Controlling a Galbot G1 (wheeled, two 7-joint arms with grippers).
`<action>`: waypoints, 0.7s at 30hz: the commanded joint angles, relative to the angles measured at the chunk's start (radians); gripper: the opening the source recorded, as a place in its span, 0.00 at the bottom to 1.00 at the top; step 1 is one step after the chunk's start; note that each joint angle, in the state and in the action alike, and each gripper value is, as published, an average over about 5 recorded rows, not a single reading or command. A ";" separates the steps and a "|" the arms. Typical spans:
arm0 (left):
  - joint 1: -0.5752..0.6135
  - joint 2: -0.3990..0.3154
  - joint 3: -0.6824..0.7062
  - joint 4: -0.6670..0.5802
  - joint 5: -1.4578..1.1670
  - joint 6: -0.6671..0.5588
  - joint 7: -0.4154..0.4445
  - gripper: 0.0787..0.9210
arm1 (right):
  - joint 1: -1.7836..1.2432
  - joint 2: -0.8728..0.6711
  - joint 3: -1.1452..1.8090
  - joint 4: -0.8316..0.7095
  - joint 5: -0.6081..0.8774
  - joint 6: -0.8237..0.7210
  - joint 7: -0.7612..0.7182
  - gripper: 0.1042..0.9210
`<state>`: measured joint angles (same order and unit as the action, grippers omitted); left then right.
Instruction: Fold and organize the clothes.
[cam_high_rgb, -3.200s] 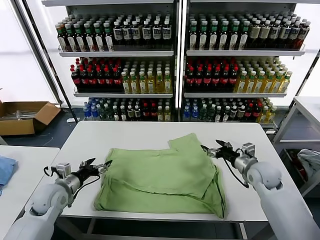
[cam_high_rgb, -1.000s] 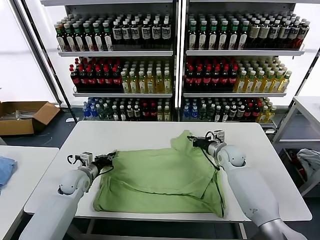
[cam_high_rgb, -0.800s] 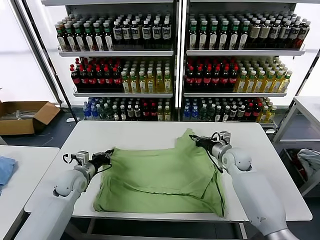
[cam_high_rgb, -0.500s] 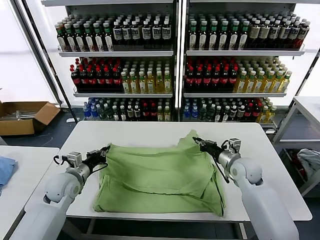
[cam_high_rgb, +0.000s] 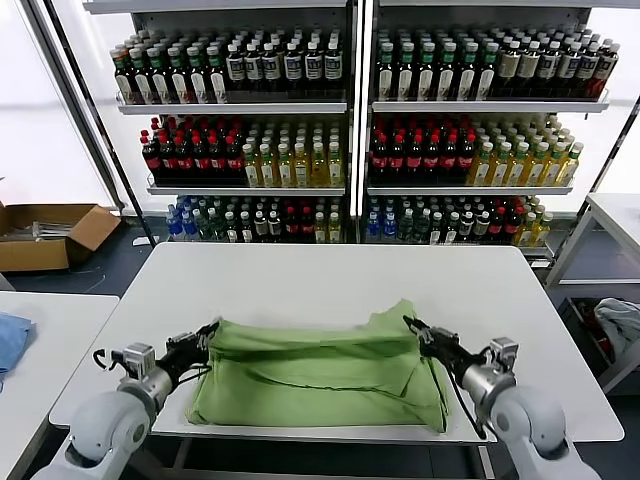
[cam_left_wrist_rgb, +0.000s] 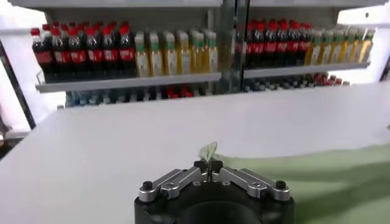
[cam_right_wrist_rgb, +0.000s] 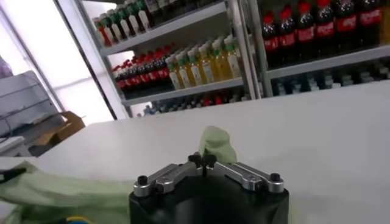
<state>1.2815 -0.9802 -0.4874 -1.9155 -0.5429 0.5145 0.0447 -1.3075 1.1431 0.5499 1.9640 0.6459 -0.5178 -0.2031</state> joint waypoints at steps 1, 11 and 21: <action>0.167 -0.005 -0.036 -0.069 0.075 0.014 0.008 0.02 | -0.209 0.004 0.072 0.110 -0.050 0.017 0.012 0.00; 0.184 0.001 -0.108 -0.136 0.076 0.049 -0.003 0.21 | -0.179 -0.044 0.169 0.094 -0.054 0.209 -0.040 0.27; 0.274 -0.077 -0.148 -0.219 -0.022 -0.030 -0.153 0.55 | -0.303 -0.015 0.328 0.099 -0.047 0.330 -0.112 0.64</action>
<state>1.4877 -1.0085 -0.6087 -2.0727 -0.5224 0.5222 -0.0195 -1.5068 1.1239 0.7509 2.0466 0.6003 -0.3084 -0.2656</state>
